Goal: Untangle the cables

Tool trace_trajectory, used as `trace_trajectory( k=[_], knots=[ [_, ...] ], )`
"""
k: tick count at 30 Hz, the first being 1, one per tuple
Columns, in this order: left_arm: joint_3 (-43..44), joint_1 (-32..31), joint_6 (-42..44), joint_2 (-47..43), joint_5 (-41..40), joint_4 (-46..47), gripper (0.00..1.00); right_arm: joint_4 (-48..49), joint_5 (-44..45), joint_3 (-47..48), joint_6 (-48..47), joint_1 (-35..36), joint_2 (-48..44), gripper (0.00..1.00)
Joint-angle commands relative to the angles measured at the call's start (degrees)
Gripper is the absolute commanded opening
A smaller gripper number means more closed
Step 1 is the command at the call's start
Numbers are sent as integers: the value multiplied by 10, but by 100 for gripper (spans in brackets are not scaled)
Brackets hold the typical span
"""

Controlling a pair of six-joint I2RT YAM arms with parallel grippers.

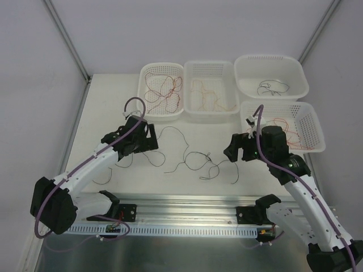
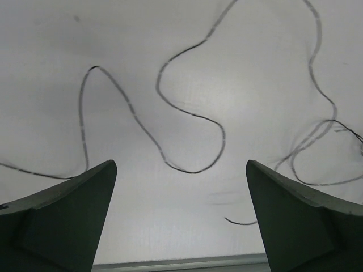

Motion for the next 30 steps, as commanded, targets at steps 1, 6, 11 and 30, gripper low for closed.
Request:
trace_trajectory(
  k=[1,6,11,30],
  knots=[
    [-55,52,-22,-34,-33,-31,99,14,-43,-8,-1,8,8,99],
    [-89,134,-39,-61,-68,-46,99,11,-55,-13,-9,13,18,100],
    [-118,198,-73,-71,-112,-53,99,10,-57,-20,-10,19,16,100],
    [-138,359,-166,25,-134,29,63,-1,-58,-49,-16,22,-14,99]
  ],
)
